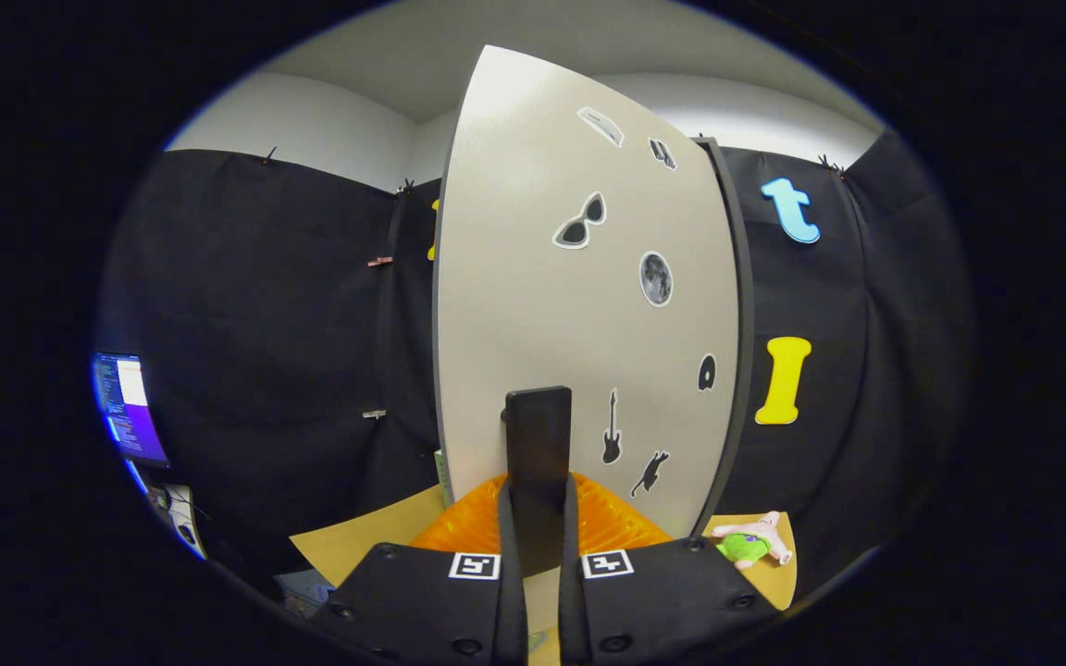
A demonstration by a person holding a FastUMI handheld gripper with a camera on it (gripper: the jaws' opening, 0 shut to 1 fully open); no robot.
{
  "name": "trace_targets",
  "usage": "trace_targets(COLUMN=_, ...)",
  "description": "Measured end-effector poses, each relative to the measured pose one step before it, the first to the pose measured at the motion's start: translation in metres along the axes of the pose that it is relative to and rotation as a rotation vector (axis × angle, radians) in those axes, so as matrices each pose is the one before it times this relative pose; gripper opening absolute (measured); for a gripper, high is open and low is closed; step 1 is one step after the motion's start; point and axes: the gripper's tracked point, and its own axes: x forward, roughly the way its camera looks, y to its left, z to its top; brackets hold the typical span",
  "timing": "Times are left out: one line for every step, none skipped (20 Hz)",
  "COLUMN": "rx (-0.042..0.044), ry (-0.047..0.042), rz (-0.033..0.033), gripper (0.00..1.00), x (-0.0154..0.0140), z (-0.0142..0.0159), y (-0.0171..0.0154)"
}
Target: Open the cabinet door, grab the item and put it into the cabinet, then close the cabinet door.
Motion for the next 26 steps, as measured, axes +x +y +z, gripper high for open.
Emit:
trace_targets(rx=-0.00002, ry=0.00325, rz=0.00325, gripper=0.17, x=-0.00218, z=0.00005, y=-0.00316)
trace_targets(rx=-0.00467, ry=-0.00207, rz=-0.00111, gripper=0.17, x=-0.00295, z=0.00087, y=-0.0039)
trace_targets(rx=-0.00329, ry=-0.00221, rz=-0.00557, gripper=0.17, x=-0.0024, z=0.00022, y=-0.00336)
trace_targets(rx=0.003, ry=-0.00499, rz=-0.0052, gripper=0.17, x=-0.00242, z=0.00018, y=-0.00181)
trace_targets(rx=0.01316, ry=-0.00378, rz=-0.00622, gripper=0.17, x=-0.00162, z=0.00074, y=-0.00329)
trace_targets(rx=0.01054, ry=-0.0015, rz=-0.00666, gripper=0.17, x=-0.00107, z=-0.00025, y=-0.00317)
trace_targets(rx=0.00189, ry=-0.00306, rz=-0.009, gripper=0.17, x=-0.00181, z=0.00079, y=-0.00333)
trace_targets(rx=-0.00478, ry=-0.00293, rz=-0.0108, gripper=0.17, x=-0.00135, z=0.00028, y=-0.00381)
trace_targets(rx=-0.00001, ry=-0.00418, rz=-0.00882, gripper=0.17, x=-0.00102, z=0.00015, y=-0.00251)
trace_targets(rx=0.006, ry=-0.00319, rz=-0.00819, gripper=0.17, x=-0.00115, z=0.00027, y=-0.00313)
trace_targets(rx=0.00637, ry=-0.00336, rz=-0.00632, gripper=0.17, x=-0.00177, z=-0.00007, y=-0.00244)
trace_targets(rx=0.00188, ry=-0.00256, rz=-0.00874, gripper=0.17, x=-0.00099, z=0.00041, y=-0.00332)
trace_targets(rx=-0.00474, ry=-0.00418, rz=-0.01363, gripper=0.17, x=-0.00167, z=0.00015, y=-0.00319)
trace_targets(rx=-0.00838, ry=-0.00495, rz=-0.01829, gripper=0.17, x=0.00006, z=0.00013, y=-0.00427)
trace_targets(rx=-0.00525, ry=-0.00337, rz=-0.02568, gripper=0.17, x=0.00026, z=0.00026, y=-0.0051)
trace_targets(rx=0.0011, ry=-0.00489, rz=-0.03026, gripper=0.16, x=-0.00081, z=0.00085, y=-0.00531)
trace_targets(rx=0.00418, ry=-0.00355, rz=-0.03261, gripper=0.16, x=-0.00193, z=0.00031, y=-0.00711)
trace_targets(rx=0.00377, ry=0.00142, rz=-0.03156, gripper=0.16, x=0.00024, z=-0.00119, y=-0.00796)
trace_targets(rx=0.00295, ry=0.00601, rz=-0.02567, gripper=0.16, x=-0.00105, z=-0.00103, y=-0.00593)
trace_targets(rx=0.00854, ry=0.00483, rz=-0.00776, gripper=0.16, x=-0.00097, z=-0.0008, y=-0.00078)
trace_targets(rx=0.01084, ry=0.00699, rz=0.01086, gripper=0.15, x=-0.00087, z=-0.0003, y=0.00347)
trace_targets(rx=0.00674, ry=0.00779, rz=0.01979, gripper=0.14, x=-0.00126, z=-0.00126, y=0.00457)
trace_targets(rx=-0.00597, ry=0.00557, rz=0.01425, gripper=0.12, x=-0.00167, z=-0.00071, y=0.00397)
trace_targets(rx=-0.01978, ry=0.00215, rz=-0.00276, gripper=0.12, x=-0.00216, z=-0.00138, y=-0.00327)
trace_targets(rx=-0.02586, ry=-0.00249, rz=-0.01858, gripper=0.12, x=-0.00295, z=-0.00049, y=-0.00532)
trace_targets(rx=-0.0167, ry=-0.01018, rz=-0.02001, gripper=0.12, x=-0.00385, z=0.00274, y=-0.00323)
